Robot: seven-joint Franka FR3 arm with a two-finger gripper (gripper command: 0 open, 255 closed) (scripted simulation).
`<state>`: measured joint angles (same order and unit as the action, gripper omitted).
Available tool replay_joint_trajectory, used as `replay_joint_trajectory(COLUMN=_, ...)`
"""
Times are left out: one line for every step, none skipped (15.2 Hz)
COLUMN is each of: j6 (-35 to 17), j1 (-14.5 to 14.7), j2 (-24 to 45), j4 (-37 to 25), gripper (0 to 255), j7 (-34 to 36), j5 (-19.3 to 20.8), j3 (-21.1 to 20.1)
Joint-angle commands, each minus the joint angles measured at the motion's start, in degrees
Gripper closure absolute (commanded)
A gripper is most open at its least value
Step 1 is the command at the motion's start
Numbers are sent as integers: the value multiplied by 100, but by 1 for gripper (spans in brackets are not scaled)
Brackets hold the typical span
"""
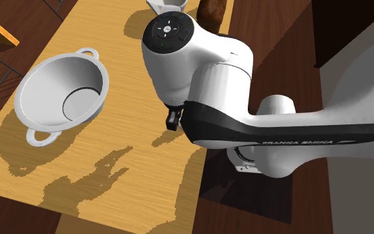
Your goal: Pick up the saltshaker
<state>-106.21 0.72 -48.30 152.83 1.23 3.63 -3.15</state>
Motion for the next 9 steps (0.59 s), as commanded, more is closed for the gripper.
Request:
replay_joint_trajectory(j6=-173, j1=-14, j2=-103, j4=387, gripper=0, j7=47, j5=31, j3=-24)
replay_joint_trajectory(j6=-260, j1=-20, j2=-150, j4=575, gripper=0, j7=72, j5=45, j3=-37)
replay_joint_trajectory(j6=-310, j1=-23, j2=-174, j4=680, gripper=0, j7=86, j5=53, j3=-45)
replay_joint_trajectory(j6=-396, j1=-23, j2=-157, j4=748, gripper=0, j7=95, j5=54, j3=-47)
replay_joint_trajectory(j6=-483, j1=-23, j2=-137, j4=816, gripper=0, j7=103, j5=55, j3=-50)
replay_joint_trajectory(j6=-571, j1=-24, j2=-115, j4=882, gripper=0, j7=112, j5=57, j3=-52)
replay_joint_trajectory(j6=-660, j1=-24, j2=-91, j4=948, gripper=0, j7=121, j5=58, j3=-55)
replay_joint_trajectory(j6=-751, j1=-25, j2=-64, j4=1012, gripper=0, j7=131, j5=60, j3=-58)
replay_joint_trajectory(j6=-843, j1=-26, j2=-35, j4=1076, gripper=0, j7=140, j5=62, j3=-60)
